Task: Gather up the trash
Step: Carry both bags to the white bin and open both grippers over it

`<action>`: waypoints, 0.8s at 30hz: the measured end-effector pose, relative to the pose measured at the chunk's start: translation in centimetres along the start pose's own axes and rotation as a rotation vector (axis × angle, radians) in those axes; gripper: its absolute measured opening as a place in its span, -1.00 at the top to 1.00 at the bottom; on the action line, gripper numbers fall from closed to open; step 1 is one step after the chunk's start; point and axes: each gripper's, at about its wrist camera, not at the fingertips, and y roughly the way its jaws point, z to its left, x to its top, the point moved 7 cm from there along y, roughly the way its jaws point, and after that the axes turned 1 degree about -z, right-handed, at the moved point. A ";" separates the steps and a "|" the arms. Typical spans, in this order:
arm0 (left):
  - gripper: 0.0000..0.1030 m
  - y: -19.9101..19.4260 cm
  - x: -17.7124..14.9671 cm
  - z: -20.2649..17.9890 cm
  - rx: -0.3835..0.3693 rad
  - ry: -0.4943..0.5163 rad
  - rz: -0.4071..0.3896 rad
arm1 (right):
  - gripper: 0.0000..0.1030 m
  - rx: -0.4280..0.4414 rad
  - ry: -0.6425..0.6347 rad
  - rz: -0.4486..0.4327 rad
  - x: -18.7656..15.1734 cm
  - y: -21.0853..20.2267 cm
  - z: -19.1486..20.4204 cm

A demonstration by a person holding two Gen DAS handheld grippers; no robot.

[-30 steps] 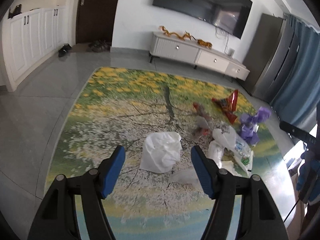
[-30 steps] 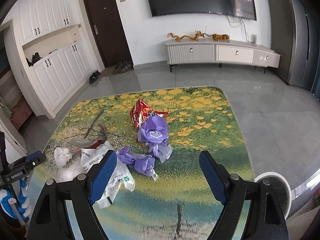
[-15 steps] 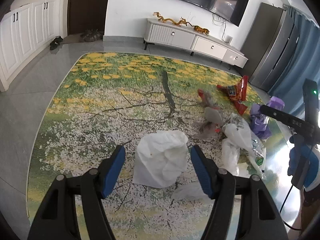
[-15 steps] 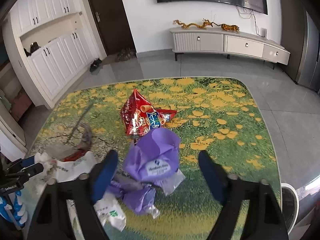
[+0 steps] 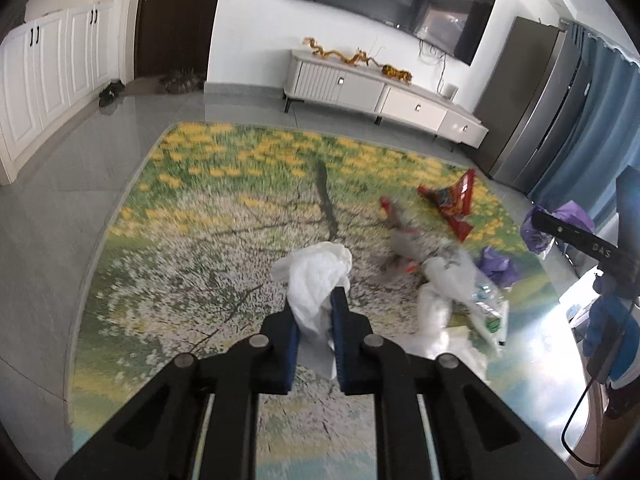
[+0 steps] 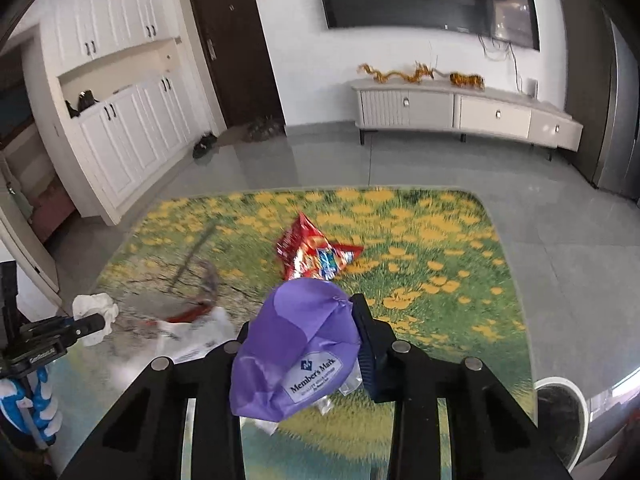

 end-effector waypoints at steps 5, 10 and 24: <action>0.74 -3.5 1.0 -1.4 0.011 0.032 -0.053 | 0.38 0.015 -0.009 -0.064 0.2 -4.6 0.6; 0.74 -6.0 2.1 -3.9 -0.006 0.063 -0.094 | 0.38 -0.010 -0.002 -0.133 0.1 -9.8 -0.7; 0.74 -5.2 4.8 -24.6 -0.261 0.270 -0.062 | 0.37 -0.200 0.143 -0.243 -4.2 -20.2 -14.1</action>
